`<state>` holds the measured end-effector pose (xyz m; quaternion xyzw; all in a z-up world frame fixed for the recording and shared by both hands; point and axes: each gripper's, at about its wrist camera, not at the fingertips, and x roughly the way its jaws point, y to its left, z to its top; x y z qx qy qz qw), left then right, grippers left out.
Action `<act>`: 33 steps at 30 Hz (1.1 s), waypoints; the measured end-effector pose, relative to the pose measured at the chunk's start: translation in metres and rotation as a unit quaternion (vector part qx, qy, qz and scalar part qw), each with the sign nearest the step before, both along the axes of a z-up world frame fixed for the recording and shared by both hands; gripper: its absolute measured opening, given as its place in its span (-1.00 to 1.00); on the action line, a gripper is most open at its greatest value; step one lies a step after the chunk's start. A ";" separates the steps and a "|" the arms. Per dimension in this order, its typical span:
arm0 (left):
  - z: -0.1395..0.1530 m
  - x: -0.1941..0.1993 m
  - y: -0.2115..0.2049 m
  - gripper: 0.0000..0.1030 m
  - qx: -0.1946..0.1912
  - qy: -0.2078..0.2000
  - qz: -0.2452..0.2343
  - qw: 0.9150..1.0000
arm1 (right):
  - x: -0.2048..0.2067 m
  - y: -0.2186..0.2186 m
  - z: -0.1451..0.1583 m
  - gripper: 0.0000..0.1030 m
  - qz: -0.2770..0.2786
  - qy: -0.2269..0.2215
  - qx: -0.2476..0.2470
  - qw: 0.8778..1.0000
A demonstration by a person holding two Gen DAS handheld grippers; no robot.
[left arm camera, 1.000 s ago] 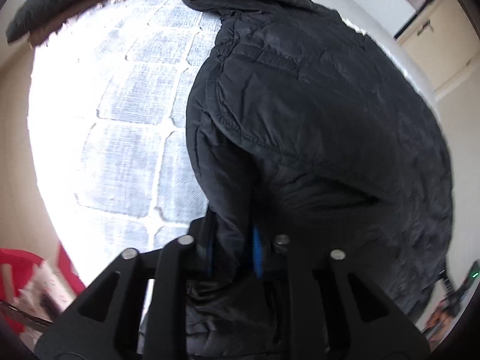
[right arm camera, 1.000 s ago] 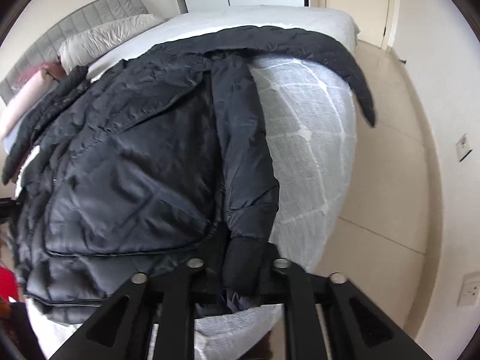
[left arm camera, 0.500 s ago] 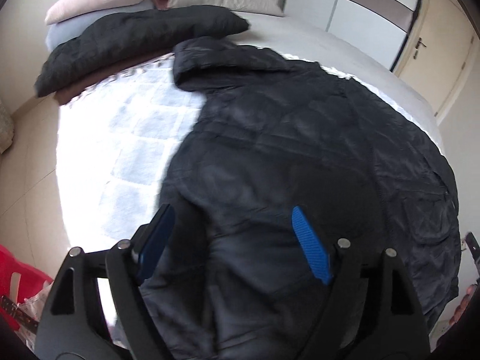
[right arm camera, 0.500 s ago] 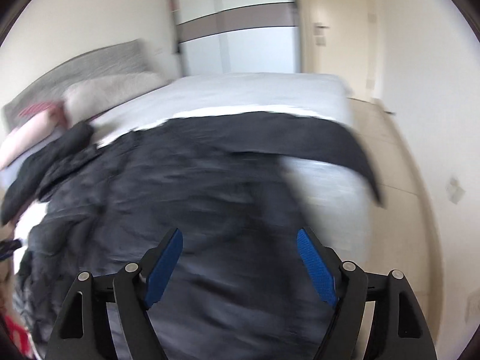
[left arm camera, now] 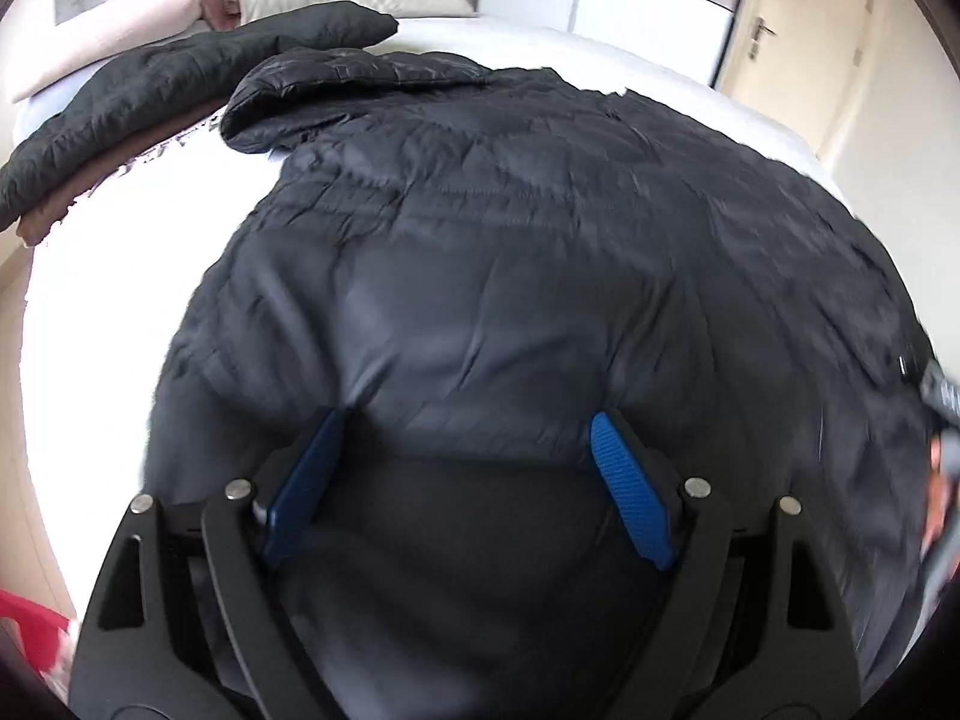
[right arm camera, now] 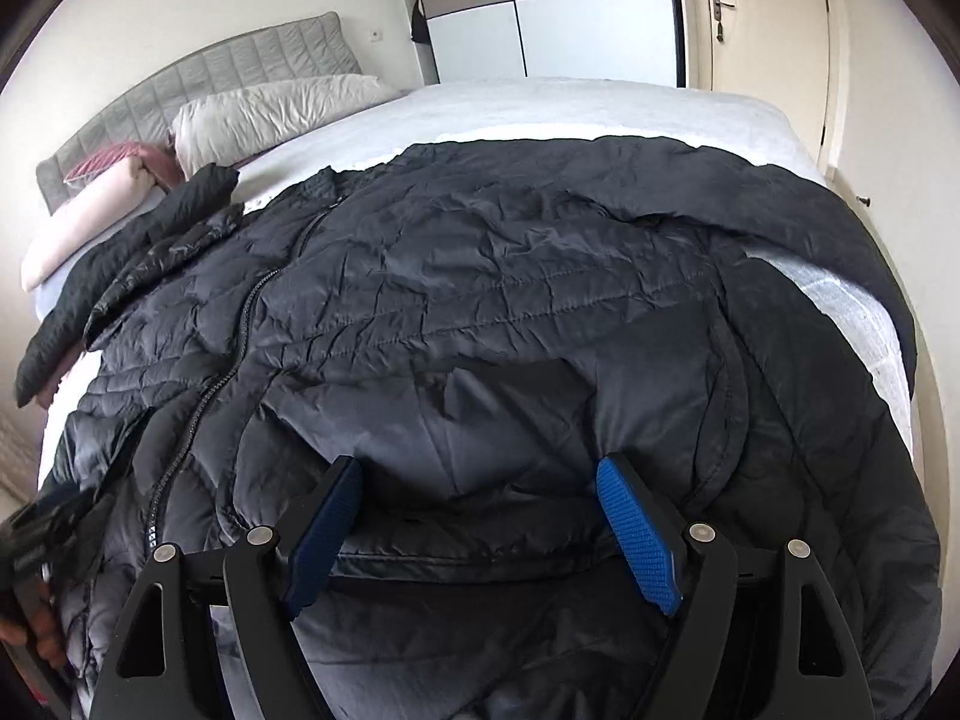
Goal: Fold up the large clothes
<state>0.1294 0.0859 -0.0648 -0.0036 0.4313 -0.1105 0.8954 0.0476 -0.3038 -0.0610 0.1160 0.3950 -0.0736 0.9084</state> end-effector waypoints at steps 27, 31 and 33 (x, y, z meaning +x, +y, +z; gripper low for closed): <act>0.040 0.234 -0.046 0.66 0.261 0.015 0.069 0.963 | 0.003 0.039 0.026 0.71 0.060 0.030 -0.157 0.985; 0.022 0.286 -0.059 0.66 0.271 0.000 0.105 0.957 | 0.015 0.034 0.023 0.71 0.054 0.032 -0.168 0.984; 0.012 0.306 -0.064 0.66 0.278 -0.008 0.118 0.953 | 0.018 0.033 0.020 0.71 0.062 0.033 -0.164 0.984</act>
